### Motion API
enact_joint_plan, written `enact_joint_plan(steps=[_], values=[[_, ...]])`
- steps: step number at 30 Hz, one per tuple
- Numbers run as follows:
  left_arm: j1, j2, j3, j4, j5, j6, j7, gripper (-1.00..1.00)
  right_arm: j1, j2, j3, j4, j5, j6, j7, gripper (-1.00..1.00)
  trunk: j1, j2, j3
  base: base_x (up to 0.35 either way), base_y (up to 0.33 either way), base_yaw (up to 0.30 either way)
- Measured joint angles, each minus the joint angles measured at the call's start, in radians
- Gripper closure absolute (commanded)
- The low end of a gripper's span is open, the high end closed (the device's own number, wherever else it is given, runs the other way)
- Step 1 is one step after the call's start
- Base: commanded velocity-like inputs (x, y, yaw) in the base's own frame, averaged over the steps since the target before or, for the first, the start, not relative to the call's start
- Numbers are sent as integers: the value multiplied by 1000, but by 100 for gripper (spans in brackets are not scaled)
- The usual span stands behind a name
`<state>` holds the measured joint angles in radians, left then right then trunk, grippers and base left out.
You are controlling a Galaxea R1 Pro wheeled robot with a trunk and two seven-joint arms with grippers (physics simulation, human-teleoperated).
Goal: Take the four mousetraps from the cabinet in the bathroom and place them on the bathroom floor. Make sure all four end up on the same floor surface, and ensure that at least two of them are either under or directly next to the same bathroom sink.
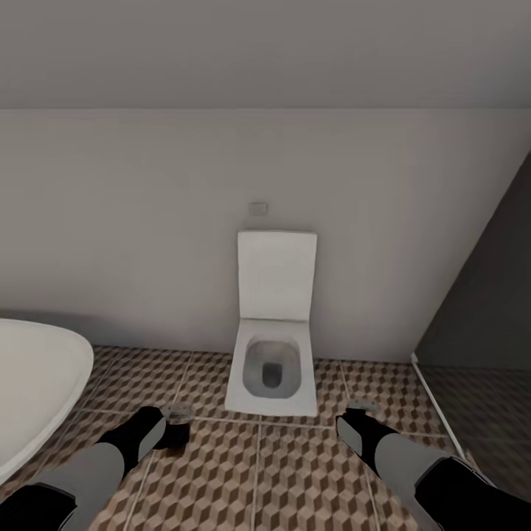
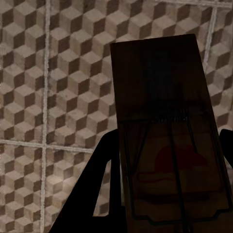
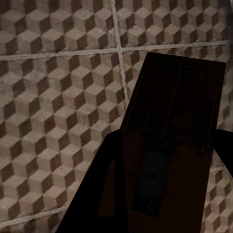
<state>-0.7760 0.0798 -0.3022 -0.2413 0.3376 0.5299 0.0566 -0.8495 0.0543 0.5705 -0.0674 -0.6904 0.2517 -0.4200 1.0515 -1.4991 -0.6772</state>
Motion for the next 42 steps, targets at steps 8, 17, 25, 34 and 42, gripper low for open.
enact_joint_plan(steps=[8,17,25,34,42], values=[[0,-1,0,1,-1,0,0,100,0,-17,-1,-1,0,1,6,100,0,0,0,335,0,0],[0,-1,0,2,-1,0,-1,100,0,-17,-1,-1,0,0,5,100,0,0,0,335,0,0],[0,-1,0,0,0,-5,-1,100,0,-17,-1,0,0,-4,4,100,0,0,0,277,0,0],[0,-1,2,-2,0,-5,-2,100,0,-18,1,0,1,-6,2,100,1,0,0,22,0,0],[0,-2,2,-2,0,-5,-1,100,0,-17,1,0,1,-5,2,100,1,0,0,0,0,0]])
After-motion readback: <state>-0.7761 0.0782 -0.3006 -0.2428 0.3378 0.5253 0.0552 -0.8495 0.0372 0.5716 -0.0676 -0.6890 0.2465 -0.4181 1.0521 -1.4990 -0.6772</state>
